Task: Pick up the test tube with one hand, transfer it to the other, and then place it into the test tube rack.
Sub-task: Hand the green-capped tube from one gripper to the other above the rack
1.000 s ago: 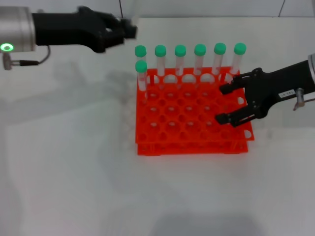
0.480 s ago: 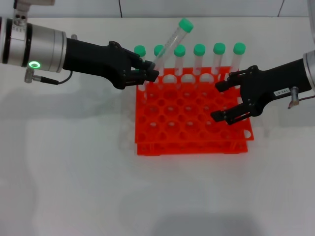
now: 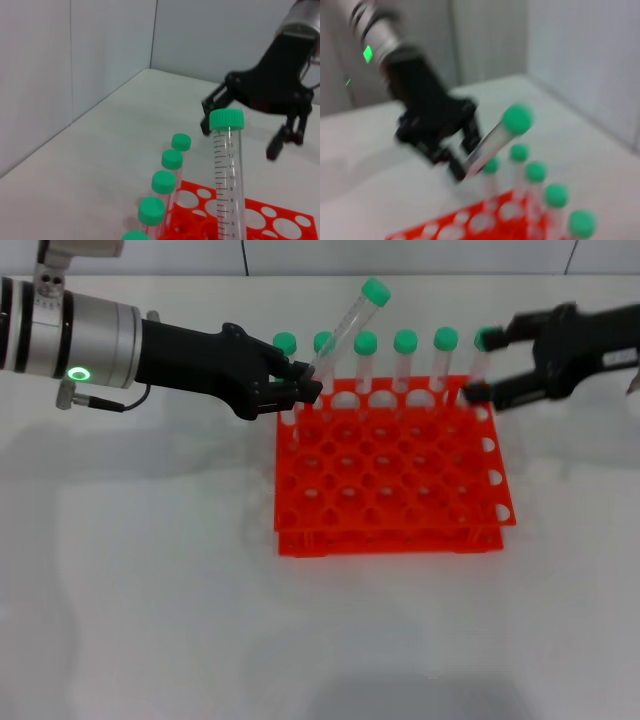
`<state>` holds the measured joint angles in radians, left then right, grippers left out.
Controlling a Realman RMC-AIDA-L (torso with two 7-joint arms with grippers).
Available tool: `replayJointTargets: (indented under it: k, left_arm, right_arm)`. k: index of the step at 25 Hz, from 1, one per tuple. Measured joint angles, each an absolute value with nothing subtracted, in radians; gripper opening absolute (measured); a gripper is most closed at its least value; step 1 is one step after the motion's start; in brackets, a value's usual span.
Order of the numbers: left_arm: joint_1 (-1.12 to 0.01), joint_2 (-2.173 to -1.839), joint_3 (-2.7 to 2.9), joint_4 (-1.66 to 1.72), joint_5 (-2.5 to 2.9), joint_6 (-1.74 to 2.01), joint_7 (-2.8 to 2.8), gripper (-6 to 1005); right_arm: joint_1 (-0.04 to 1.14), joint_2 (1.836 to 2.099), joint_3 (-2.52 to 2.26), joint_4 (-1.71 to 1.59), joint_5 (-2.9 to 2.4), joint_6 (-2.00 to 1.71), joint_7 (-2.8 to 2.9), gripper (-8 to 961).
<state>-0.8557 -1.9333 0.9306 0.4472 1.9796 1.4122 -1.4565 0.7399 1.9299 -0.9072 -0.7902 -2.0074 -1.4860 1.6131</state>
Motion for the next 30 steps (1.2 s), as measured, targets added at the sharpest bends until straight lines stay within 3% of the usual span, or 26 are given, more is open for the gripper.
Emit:
replayJointTargets:
  k: [5,13,30]
  left_arm:
    - [-0.861,-1.936,0.929,0.447,1.980,1.408,-1.448,212]
    - [-0.864,-1.953,0.928,0.473,1.980,1.407,-1.445,215]
    - [-0.876,-1.973,0.932,0.474,1.980,1.392,-1.423,223]
  right_arm:
    - [0.730,1.941,-0.819,-0.756,-1.909,-1.492,1.636,857]
    - [0.690,2.010,-0.812,-0.524,-1.619,-1.461,1.428,857]
    - [0.753,2.028,-0.809,-0.130,-1.349,-1.470,1.110,852]
